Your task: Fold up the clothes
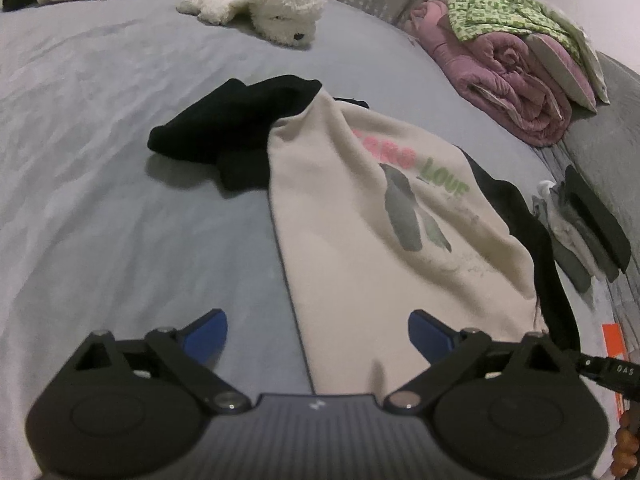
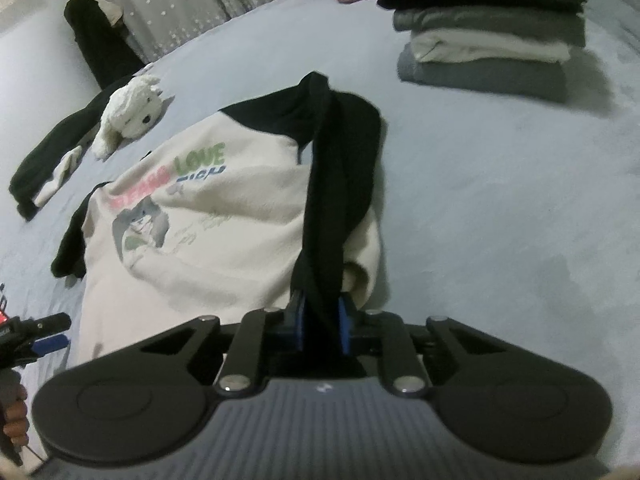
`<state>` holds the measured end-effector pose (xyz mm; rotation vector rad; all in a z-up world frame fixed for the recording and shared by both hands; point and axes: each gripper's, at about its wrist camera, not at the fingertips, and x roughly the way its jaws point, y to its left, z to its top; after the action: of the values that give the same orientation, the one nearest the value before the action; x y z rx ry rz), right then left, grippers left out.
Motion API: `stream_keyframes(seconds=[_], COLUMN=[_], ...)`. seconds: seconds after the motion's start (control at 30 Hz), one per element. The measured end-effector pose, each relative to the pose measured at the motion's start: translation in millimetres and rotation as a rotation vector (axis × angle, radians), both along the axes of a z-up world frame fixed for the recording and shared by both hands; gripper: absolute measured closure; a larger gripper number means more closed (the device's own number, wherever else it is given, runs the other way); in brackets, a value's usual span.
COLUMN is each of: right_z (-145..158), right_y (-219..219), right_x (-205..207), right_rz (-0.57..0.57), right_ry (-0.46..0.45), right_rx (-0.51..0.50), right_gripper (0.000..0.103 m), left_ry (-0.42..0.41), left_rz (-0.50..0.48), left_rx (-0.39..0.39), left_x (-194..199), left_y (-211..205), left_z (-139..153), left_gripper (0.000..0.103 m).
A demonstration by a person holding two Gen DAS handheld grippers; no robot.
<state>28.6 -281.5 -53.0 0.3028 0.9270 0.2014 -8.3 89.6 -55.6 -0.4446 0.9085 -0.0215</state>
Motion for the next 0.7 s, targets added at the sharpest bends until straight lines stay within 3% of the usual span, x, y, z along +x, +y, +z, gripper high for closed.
stream_keyframes(seconds=[0.23, 0.3, 0.37, 0.43, 0.7], right_z=[3.0, 2.5, 1.0, 0.0, -11.5], right_y=[-9.5, -12.6, -15.3, -16.0, -2.5], right_x=[0.7, 0.9, 1.6, 1.6, 3.9], right_rz=[-0.051, -0.07, -0.079, -0.08, -0.014], right_ry=[-0.018, -0.023, -0.021, -0.02, 0.017], right_rx=[-0.04, -0.053, -0.056, -0.049, -0.049], right_gripper=[0.083, 0.075, 0.057, 0.049, 0.048], left_ry=[-0.001, -0.004, -0.004, 0.0, 0.004], left_rz=[-0.011, -0.015, -0.017, -0.016, -0.024], left_rx=[0.008, 0.014, 0.016, 0.016, 0.028], left_x=[0.8, 0.6, 0.7, 1.1, 2.8], left_y=[-3.4, -4.3, -5.1, -5.6, -10.3], left_z=[0.2, 0.8, 0.7, 0.0, -1.1], left_gripper=[0.013, 0.013, 0.013, 0.013, 0.013])
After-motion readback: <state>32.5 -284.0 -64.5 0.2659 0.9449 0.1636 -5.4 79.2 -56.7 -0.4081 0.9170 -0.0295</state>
